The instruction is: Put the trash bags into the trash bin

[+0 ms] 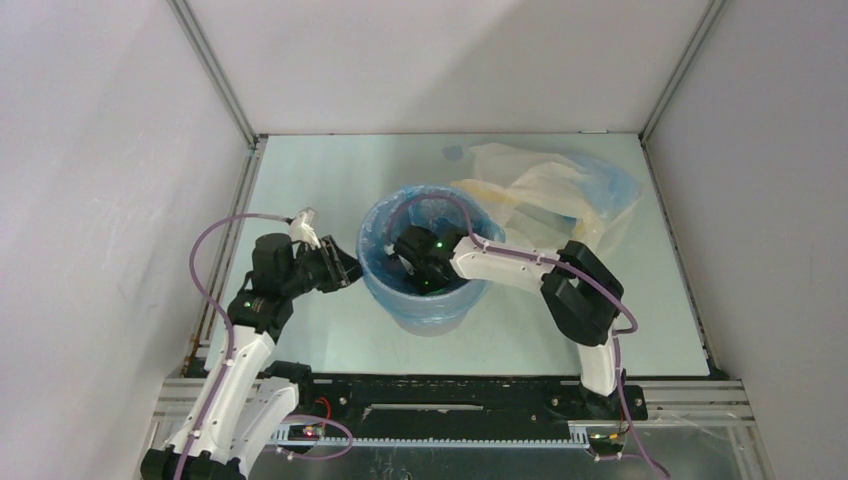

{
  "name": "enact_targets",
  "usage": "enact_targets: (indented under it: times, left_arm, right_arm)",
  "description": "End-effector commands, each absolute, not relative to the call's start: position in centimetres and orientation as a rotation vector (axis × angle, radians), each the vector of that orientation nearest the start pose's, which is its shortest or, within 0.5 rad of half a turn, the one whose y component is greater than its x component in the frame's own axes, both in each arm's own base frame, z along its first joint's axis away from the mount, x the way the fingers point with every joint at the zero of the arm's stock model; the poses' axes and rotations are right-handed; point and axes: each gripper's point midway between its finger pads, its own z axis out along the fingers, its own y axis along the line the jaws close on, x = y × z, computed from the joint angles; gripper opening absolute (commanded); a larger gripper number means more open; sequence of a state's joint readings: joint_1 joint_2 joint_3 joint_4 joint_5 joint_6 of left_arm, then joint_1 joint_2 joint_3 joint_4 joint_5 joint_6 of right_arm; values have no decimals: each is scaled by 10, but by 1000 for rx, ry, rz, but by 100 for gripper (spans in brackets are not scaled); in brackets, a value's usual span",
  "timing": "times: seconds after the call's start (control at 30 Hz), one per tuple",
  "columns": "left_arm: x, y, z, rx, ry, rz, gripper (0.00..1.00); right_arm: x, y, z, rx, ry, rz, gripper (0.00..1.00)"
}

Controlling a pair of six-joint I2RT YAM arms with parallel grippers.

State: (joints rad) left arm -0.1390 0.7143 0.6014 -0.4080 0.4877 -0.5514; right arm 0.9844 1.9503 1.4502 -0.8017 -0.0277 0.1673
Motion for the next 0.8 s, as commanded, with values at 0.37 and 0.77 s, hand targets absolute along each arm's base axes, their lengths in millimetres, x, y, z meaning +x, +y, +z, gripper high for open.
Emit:
enact_targets:
  times: [0.37, 0.77]
  left_arm:
    - [229, -142, 194, -104, 2109, -987, 42]
    - [229, -142, 195, -106, 2105, -990, 42]
  right_arm:
    - [208, 329, -11, -1135, 2777, 234, 0]
    - [219, 332, 34, -1070, 2675, 258, 0]
